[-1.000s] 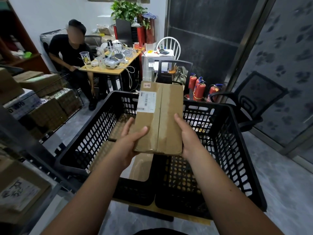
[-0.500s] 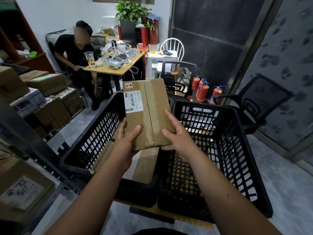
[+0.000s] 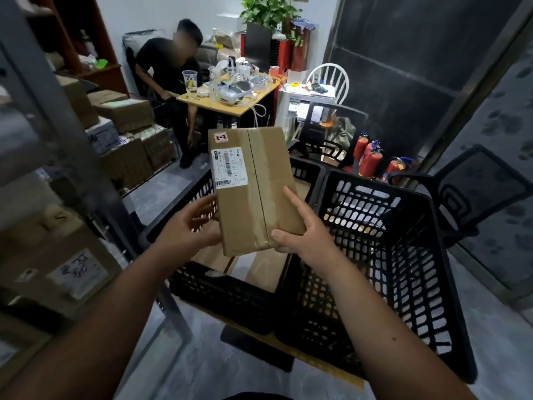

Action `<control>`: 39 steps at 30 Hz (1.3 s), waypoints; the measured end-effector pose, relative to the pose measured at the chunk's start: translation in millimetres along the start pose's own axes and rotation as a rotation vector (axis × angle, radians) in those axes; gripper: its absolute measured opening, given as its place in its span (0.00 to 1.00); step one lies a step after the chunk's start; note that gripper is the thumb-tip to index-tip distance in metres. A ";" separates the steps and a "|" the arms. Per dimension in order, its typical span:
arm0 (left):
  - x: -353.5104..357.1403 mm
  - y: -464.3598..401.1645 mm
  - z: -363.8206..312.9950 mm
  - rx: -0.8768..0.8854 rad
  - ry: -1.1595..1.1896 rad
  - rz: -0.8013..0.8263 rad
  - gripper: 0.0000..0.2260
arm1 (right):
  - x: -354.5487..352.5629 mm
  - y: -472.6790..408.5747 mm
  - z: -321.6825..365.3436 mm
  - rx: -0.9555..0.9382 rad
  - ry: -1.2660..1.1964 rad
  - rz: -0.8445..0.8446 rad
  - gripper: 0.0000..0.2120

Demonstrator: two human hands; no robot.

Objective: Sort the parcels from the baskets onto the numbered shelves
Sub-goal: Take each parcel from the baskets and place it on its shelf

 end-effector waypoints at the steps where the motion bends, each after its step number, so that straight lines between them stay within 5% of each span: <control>1: -7.5 8.2 0.7 0.025 -0.036 -0.039 0.37 | 7.8 1.8 -1.0 0.001 0.004 0.015 0.40; 17: -100.5 193.1 49.3 -0.096 -0.130 -0.728 0.34 | 155.0 23.5 4.5 -0.129 0.219 0.518 0.40; 39: 25.3 460.8 56.5 -0.510 -0.380 -1.423 0.32 | 230.7 178.9 -35.2 -0.194 0.174 1.166 0.38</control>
Point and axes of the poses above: each hand's wrist, its own y-axis away from the middle knuckle, its own x-axis out of the palm, z = x × y, the point moved 10 cm from there along -y, towards the middle knuckle
